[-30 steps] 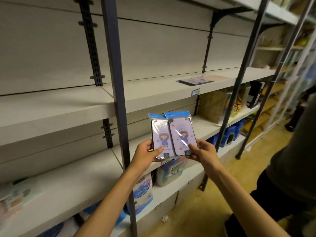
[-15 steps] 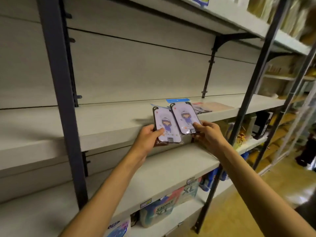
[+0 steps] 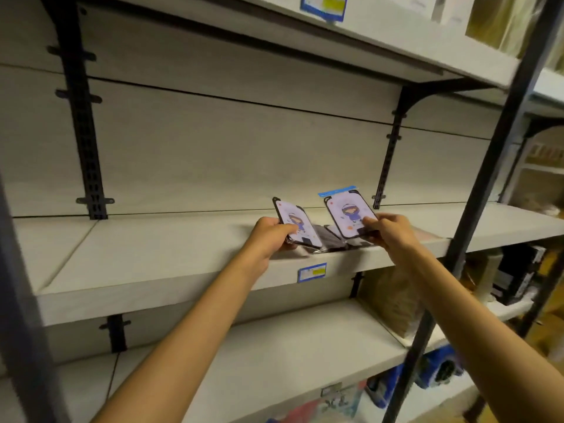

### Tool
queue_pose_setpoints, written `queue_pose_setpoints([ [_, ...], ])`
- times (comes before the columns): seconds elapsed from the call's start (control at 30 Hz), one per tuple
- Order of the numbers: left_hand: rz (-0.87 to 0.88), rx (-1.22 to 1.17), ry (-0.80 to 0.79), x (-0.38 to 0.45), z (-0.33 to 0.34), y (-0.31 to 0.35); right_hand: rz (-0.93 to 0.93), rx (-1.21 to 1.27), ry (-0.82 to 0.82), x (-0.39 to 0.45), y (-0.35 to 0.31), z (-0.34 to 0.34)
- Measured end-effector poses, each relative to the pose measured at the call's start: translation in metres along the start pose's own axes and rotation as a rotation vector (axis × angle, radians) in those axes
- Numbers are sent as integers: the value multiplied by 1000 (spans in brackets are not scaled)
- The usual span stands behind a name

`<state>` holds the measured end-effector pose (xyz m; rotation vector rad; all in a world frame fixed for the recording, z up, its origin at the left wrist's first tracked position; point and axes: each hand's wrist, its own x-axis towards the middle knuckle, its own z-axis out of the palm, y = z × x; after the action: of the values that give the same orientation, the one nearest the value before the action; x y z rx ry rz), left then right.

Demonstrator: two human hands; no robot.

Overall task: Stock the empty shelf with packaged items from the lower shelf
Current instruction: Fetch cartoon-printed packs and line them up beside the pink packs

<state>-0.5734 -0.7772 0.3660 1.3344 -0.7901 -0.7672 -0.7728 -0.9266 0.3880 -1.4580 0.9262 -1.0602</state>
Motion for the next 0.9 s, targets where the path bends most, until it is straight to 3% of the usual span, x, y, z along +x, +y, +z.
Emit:
queue_pose_setpoints([
  [0.33, -58, 254, 161, 38, 51, -13, -31, -281, -39, 67, 31, -25],
  [0.63, 51, 924, 264, 41, 63, -28, -209, -706, -6, 74, 52, -25],
  [0.9, 174, 1121, 317, 37, 71, -41, -329, -689, -7, 70, 61, -32],
])
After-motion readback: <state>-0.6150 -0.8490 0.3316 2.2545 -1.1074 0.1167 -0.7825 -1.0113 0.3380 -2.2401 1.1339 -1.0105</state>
